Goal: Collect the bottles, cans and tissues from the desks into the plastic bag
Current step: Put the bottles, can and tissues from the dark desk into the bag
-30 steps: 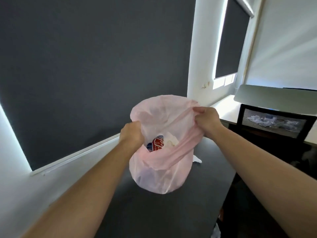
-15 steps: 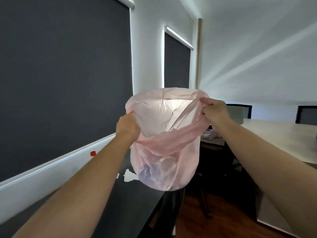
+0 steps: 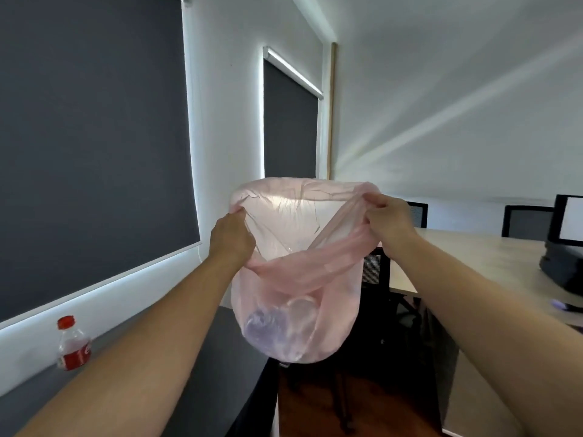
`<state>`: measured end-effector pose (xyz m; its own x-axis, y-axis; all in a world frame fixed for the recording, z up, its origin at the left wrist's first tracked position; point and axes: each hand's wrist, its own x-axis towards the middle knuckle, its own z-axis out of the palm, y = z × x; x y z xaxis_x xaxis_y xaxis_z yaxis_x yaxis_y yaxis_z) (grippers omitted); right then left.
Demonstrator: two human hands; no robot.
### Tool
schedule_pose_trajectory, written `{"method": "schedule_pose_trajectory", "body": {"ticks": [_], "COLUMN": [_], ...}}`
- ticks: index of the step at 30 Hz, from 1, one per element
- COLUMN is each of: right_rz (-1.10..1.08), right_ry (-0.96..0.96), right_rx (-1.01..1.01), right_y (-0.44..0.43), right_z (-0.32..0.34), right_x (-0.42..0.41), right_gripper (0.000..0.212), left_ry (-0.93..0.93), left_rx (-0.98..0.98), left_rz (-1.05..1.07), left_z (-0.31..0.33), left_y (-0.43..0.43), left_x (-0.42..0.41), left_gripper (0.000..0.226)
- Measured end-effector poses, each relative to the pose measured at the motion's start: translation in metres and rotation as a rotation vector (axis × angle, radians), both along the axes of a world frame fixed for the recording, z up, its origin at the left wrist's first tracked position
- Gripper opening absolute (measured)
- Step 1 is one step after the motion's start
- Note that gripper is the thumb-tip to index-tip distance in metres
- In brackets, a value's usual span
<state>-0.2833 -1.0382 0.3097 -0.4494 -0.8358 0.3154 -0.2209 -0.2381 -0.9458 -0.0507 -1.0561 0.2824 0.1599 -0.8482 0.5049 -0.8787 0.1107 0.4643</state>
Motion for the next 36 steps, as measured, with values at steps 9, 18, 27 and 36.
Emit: {"method": "schedule_pose_trajectory", "body": {"ticks": [9,18,27,36], "right_rz": [0.089,0.473,1.158,1.611], "right_ry": [0.021,0.107,0.344,0.406], "right_rx": [0.011,-0.017,0.067,0.089], "right_y": [-0.130,-0.244,-0.295,-0.257], "right_z": [0.001,-0.012,-0.037,-0.076], "right_x": [0.019,0.113,0.245,0.359], "right_gripper": [0.045,0.052,0.048,0.053], "left_ry": [0.007,0.044,0.085,0.255], "left_rx": [0.040,0.019,-0.005,0.057], "left_rz": [0.042,0.270,0.732,1.271], "left_z": [0.002,-0.018,-0.029,-0.069], "left_y": [-0.104,-0.139,-0.099,-0.001], "left_x": [0.017,0.080,0.127,0.146], "left_gripper": [0.052,0.016,0.046,0.049]}}
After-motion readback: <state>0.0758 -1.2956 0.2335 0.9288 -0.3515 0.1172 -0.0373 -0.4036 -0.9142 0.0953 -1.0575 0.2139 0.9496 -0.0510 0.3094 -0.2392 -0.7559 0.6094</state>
